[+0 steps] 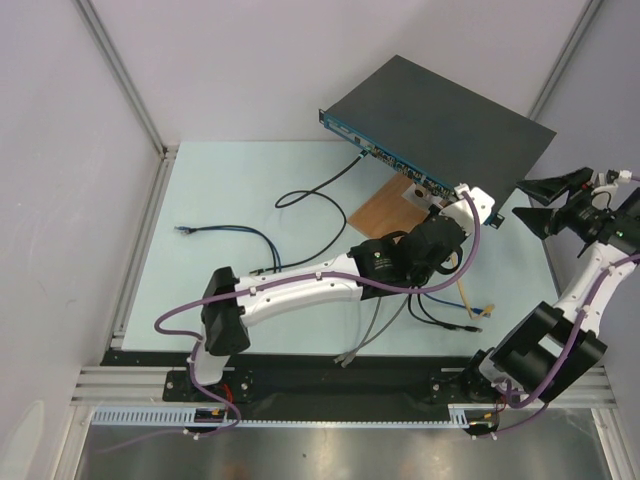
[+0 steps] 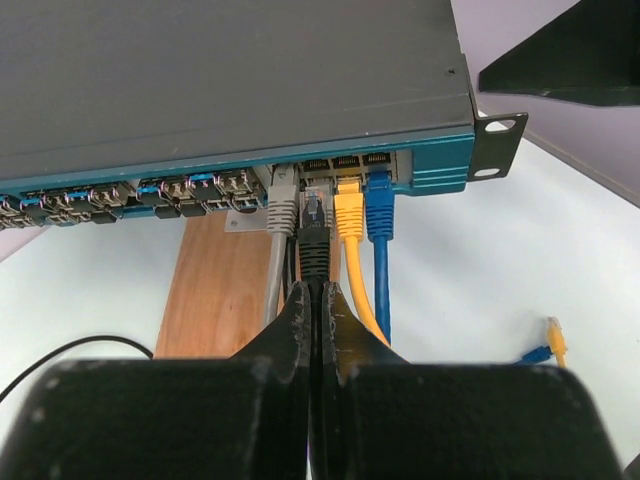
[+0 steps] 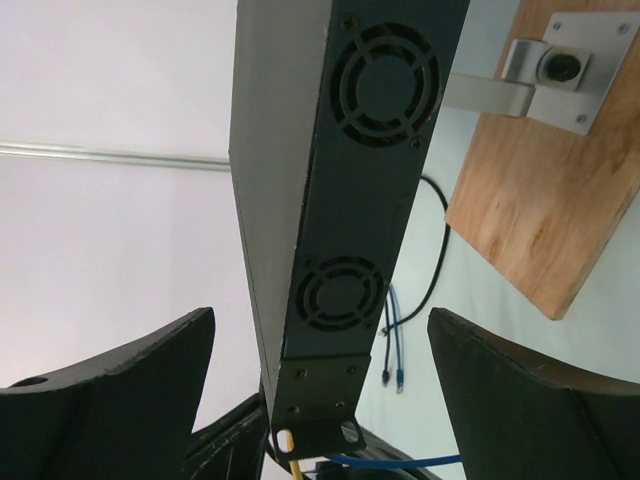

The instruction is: Insert the plug into the switch port

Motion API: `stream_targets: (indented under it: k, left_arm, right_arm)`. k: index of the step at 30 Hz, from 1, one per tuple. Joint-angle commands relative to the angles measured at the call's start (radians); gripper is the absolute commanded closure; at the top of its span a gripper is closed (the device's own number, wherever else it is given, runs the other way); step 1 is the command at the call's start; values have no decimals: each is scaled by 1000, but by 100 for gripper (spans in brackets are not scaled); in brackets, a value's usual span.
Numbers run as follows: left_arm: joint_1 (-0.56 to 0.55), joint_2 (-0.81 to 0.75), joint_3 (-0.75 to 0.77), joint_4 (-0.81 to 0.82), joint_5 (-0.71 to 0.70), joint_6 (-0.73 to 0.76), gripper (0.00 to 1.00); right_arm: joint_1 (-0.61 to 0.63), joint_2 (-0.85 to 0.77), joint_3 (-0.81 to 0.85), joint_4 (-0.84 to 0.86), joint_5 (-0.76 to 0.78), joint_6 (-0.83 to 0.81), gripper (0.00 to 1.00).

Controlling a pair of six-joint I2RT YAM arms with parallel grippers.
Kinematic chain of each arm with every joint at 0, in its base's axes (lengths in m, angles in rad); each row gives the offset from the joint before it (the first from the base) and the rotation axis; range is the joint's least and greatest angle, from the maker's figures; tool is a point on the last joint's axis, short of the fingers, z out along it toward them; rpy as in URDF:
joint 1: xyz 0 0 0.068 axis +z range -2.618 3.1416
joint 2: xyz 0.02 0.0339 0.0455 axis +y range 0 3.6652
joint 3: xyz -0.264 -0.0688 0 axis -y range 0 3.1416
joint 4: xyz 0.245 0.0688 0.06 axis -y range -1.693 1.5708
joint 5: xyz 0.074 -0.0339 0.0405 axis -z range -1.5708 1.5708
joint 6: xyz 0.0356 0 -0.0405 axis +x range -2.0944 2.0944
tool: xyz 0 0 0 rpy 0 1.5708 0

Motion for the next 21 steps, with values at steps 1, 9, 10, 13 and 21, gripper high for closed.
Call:
stream_targets:
  k: [1,9,10,13,21]
  left_arm:
    - [5,3,60,54,-26,26,100]
    - [10,17,75,64,-8,35,100]
    - [10,18,77,62,-2,37,100]
    - [10,24,78,56,9,35,100]
    - [27,50,120,24,6,35,100]
  right_arm:
    - [33,7,-18,91,-42,62,7]
    - [79,31,-57,120,-39,96,18]
    - [85,31,-58,140,-39,112,18]
    - [93,27,-68,163,-38,129,24]
    - [99,24,-81,186,-39,136,39]
